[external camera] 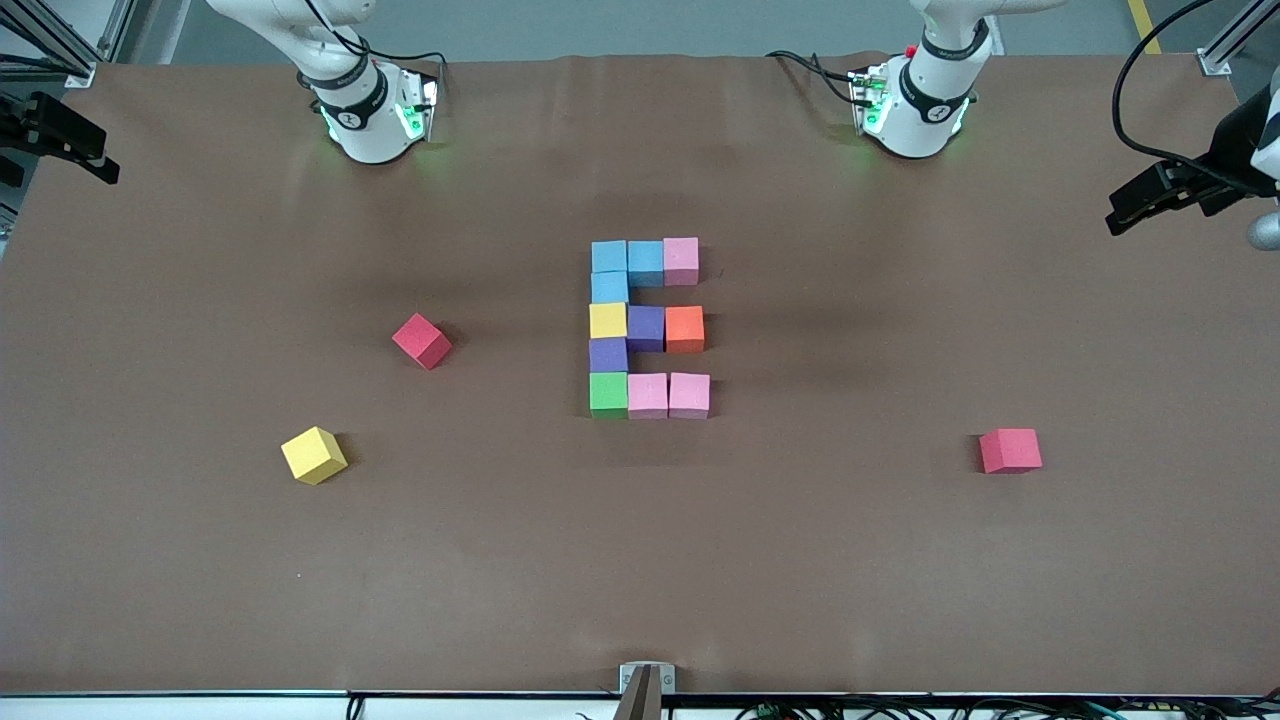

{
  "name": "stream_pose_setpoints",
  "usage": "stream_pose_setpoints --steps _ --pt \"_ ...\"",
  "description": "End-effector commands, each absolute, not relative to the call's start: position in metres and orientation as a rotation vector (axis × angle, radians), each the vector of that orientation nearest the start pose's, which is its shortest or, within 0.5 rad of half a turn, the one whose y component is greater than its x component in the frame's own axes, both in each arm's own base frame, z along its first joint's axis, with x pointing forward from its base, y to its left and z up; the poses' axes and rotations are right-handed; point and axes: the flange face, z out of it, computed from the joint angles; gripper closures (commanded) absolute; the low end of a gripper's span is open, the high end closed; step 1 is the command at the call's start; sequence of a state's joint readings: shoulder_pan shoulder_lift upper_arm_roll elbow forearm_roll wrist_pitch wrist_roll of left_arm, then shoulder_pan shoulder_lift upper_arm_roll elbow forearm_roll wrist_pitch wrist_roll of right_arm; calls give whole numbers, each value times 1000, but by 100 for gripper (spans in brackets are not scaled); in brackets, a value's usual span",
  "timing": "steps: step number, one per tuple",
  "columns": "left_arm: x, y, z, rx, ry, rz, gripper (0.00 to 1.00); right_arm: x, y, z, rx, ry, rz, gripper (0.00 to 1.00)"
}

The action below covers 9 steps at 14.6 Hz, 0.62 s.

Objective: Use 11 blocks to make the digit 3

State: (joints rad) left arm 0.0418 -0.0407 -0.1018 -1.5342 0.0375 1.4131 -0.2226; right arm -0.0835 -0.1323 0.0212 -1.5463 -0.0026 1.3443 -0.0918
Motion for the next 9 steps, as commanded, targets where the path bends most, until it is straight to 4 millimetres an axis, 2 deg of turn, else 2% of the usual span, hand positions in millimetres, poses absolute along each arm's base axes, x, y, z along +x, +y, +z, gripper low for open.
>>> stream_pose_setpoints --steps 1,3,9 --pt "520 -27 652 -3110 -119 112 0 482 -30 683 -3127 -62 104 0" --pt "522 -31 653 -3117 -51 111 0 482 -29 683 -3127 -65 107 0" --pt "523 -31 648 -3149 -14 122 0 482 -28 683 -3127 -67 112 0"
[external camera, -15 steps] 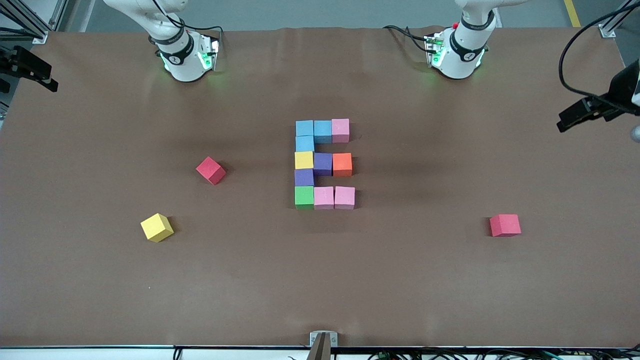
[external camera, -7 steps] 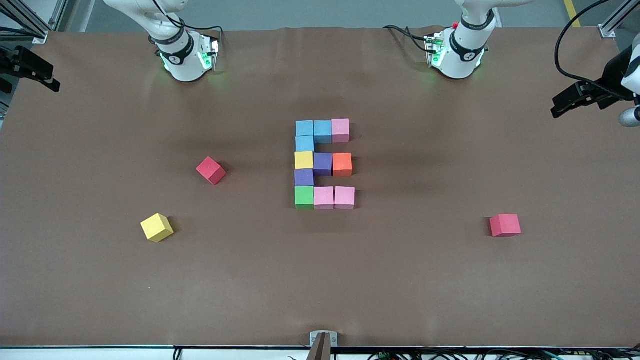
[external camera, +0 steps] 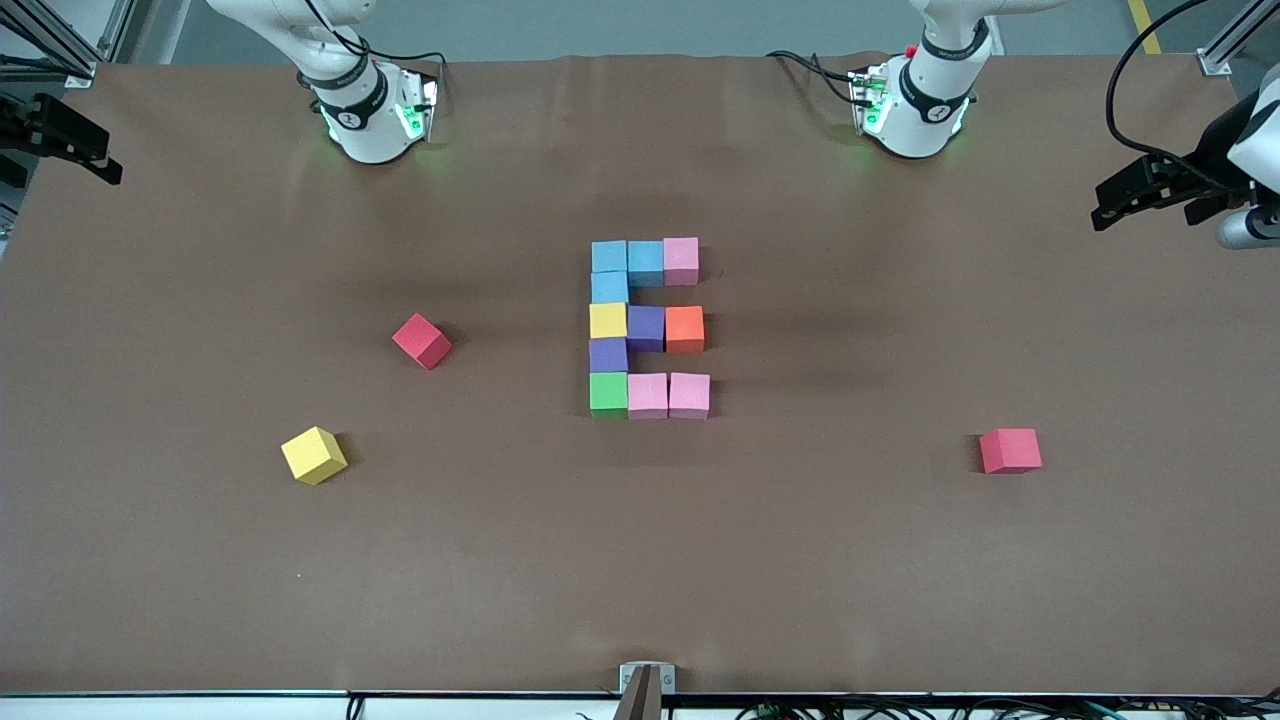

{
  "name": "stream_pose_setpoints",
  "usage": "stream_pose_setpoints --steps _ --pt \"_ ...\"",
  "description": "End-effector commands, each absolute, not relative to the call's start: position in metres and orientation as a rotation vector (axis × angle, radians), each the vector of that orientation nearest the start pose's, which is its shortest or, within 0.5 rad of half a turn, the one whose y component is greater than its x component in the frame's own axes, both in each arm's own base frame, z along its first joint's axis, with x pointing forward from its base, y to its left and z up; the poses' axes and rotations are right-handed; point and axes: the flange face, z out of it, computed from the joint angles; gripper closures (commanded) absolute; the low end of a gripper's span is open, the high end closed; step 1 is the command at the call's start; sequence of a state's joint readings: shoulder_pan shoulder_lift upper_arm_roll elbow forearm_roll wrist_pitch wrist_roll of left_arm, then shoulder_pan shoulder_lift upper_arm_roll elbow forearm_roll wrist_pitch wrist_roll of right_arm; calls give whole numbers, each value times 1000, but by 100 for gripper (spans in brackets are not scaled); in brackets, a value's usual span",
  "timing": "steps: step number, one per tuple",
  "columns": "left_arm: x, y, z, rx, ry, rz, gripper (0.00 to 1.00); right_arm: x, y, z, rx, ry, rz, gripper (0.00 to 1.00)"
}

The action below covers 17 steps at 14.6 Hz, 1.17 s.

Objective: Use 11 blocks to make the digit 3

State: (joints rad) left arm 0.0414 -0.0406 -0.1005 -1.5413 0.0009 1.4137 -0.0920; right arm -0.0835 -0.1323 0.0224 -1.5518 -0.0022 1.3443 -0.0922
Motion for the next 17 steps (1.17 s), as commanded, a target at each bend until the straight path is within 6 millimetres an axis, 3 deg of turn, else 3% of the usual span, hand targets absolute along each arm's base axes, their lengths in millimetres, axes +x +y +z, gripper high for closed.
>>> stream_pose_setpoints --steps 1,6,9,11,13,17 --pt "524 -32 649 -3149 -12 117 0 482 -28 681 -3127 -69 116 0" --pt "524 -32 651 -3125 -13 105 0 481 -18 677 -3125 -100 126 0" --pt "523 -30 649 -3130 -29 112 0 481 -23 676 -3113 -97 124 0" --pt "517 -34 645 -3124 -25 138 0 480 -24 677 -3109 -100 124 0" --pt "513 -50 644 -3120 8 133 0 481 -24 677 -3109 -100 122 0" --pt "487 -60 638 -3111 29 32 0 481 -23 677 -3113 -88 123 0"
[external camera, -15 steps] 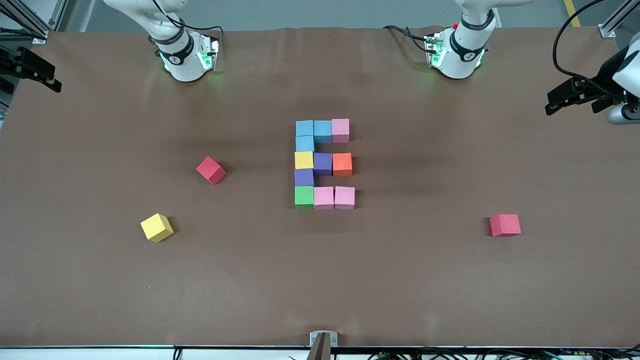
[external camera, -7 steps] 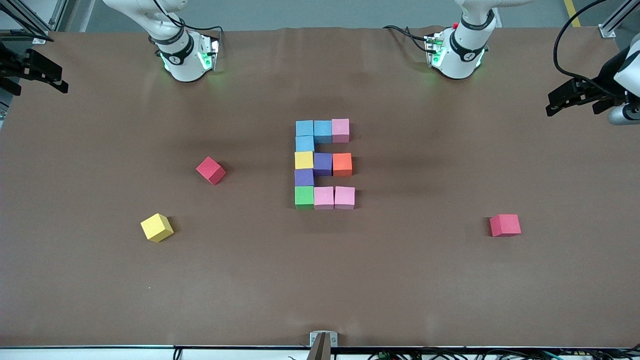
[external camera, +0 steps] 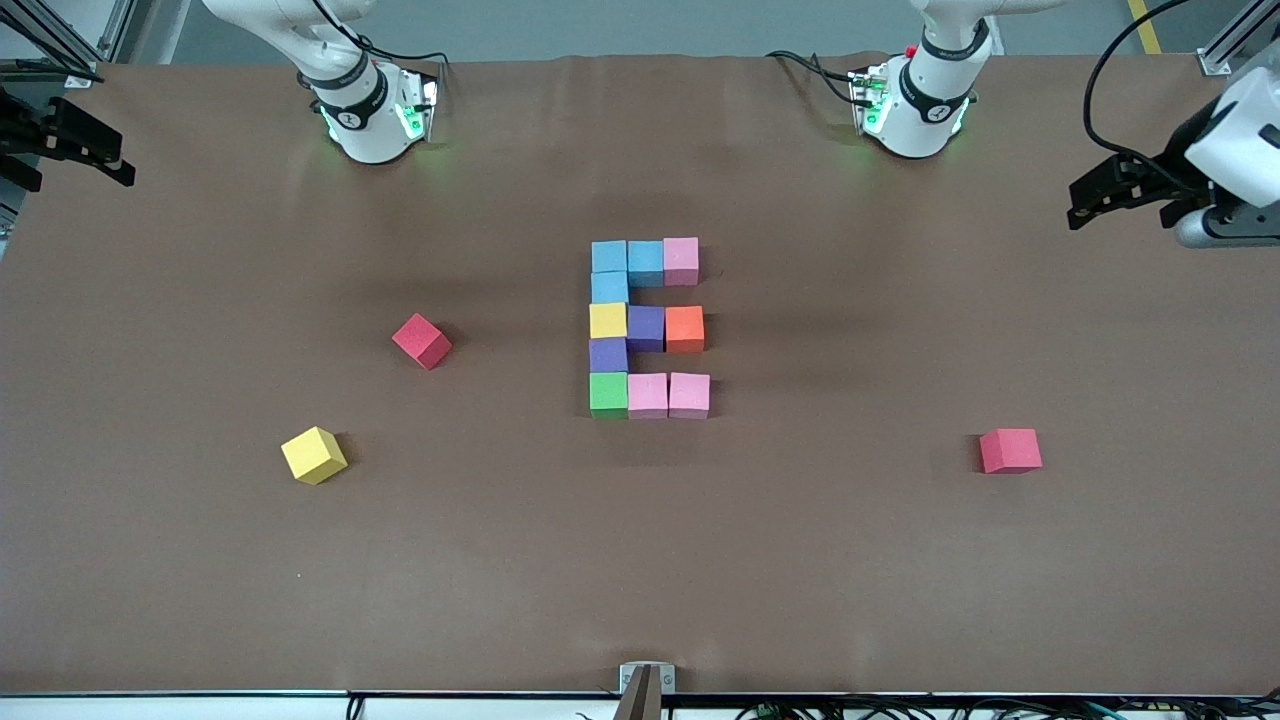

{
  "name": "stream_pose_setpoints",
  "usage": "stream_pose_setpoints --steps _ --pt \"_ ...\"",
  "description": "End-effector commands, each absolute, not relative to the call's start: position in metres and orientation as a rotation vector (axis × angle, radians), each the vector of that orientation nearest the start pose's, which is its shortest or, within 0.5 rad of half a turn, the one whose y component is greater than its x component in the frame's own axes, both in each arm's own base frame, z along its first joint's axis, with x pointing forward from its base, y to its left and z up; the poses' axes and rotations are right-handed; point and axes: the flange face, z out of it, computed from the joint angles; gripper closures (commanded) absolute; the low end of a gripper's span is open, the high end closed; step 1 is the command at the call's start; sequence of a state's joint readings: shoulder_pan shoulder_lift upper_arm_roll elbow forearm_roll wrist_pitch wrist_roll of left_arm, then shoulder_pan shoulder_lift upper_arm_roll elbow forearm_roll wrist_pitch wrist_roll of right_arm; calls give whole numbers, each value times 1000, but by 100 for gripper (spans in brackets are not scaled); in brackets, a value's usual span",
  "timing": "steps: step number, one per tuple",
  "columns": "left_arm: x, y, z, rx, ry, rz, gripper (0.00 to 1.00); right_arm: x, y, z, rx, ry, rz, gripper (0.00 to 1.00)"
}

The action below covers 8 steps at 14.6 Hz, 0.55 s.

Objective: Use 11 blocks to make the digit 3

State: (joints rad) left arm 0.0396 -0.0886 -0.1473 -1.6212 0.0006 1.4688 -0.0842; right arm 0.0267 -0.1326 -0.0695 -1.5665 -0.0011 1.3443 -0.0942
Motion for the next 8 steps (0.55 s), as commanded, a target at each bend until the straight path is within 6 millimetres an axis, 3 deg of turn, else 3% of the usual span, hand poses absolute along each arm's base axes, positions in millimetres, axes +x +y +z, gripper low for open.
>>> stream_pose_setpoints --steps 1,6,8 --pt "489 -57 640 -3113 43 26 0 481 -21 677 -3114 -90 123 0" --pt "494 -55 644 -3121 33 31 0 481 -13 678 -3119 -73 123 0" --pt "501 -55 650 -3128 25 12 0 480 6 678 -3129 -58 122 0"
